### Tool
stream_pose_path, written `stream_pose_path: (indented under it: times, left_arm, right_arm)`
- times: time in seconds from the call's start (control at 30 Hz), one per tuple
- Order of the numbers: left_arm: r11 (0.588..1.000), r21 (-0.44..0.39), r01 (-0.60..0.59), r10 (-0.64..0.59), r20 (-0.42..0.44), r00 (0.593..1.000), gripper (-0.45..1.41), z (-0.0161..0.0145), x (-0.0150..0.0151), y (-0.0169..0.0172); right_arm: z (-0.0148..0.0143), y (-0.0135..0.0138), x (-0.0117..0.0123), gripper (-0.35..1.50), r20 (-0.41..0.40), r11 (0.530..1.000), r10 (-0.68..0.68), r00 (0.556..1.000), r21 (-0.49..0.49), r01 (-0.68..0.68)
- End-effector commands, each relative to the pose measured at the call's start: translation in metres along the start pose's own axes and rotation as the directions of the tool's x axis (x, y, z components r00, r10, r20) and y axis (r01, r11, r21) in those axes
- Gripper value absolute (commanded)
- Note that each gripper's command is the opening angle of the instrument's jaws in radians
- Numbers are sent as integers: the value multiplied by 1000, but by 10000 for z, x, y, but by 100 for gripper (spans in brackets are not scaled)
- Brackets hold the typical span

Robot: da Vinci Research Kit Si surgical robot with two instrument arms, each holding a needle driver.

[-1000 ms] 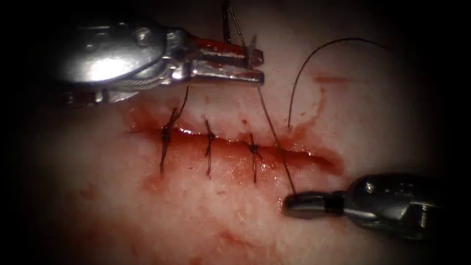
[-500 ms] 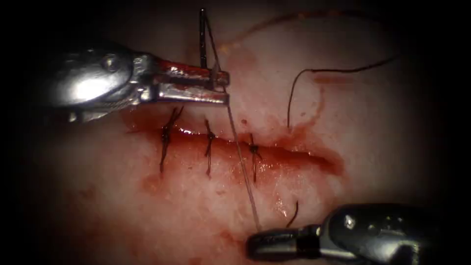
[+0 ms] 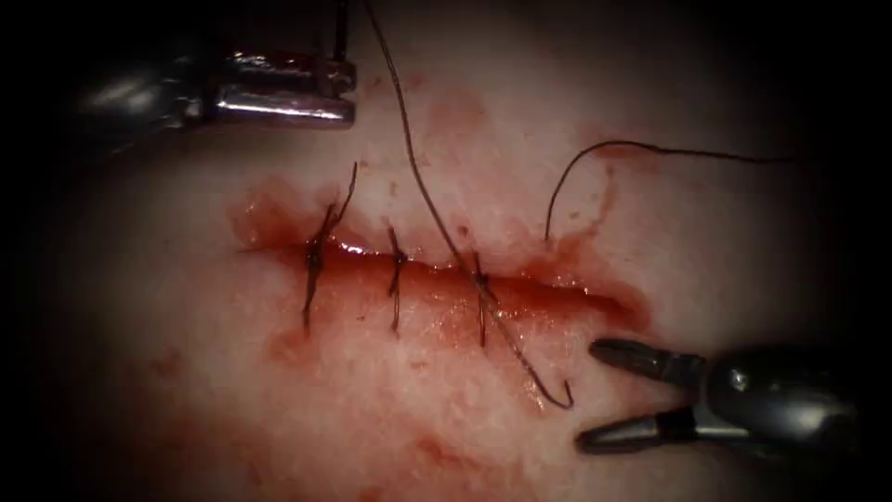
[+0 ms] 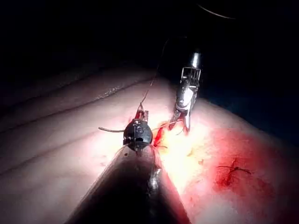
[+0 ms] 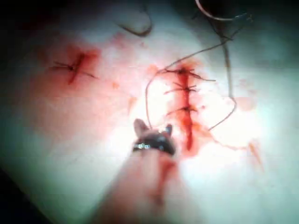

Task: Wound Closure

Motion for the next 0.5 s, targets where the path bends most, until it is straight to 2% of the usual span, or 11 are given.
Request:
stream_pose_path:
  times: [0.03,0.13,0.23,0.27,0.3,0.33,0.37,0.5]
  left_arm:
    - [1000,2,-1,1,1,1000,-45,7,-3,-1]
    - [1000,1,1,-1,1,1000,-45,6,-2,-1]
    - [1000,2,1,-1,1,1000,-45,6,-2,-1]
    - [1000,2,2,-2,1,1000,-45,5,-2,-1]
    - [1000,2,2,-2,1,1000,-45,5,-2,-1]
    - [1000,2,2,-2,1,1000,-45,5,-2,-1]
    - [1000,2,2,-2,1,1000,-45,5,-2,-1]
    - [1000,3,3,-3,2,1000,-45,5,-2,-2]
  right_arm:
    - [13,-1,-5,127,1,1000,0,1000,-3,0]
    - [34,-4,-14,120,34,999,-26,999,-22,26]
    - [36,-5,-16,112,40,999,-28,999,-24,29]
    - [33,-4,-15,88,40,1000,-28,999,-10,28]
    - [33,-4,-15,88,40,1000,-28,999,-10,28]
    - [26,-4,-14,-14,42,999,-28,999,34,26]
    - [22,-5,-12,-35,42,998,-28,999,50,25]
    - [8,-10,0,-35,43,998,-19,999,62,17]
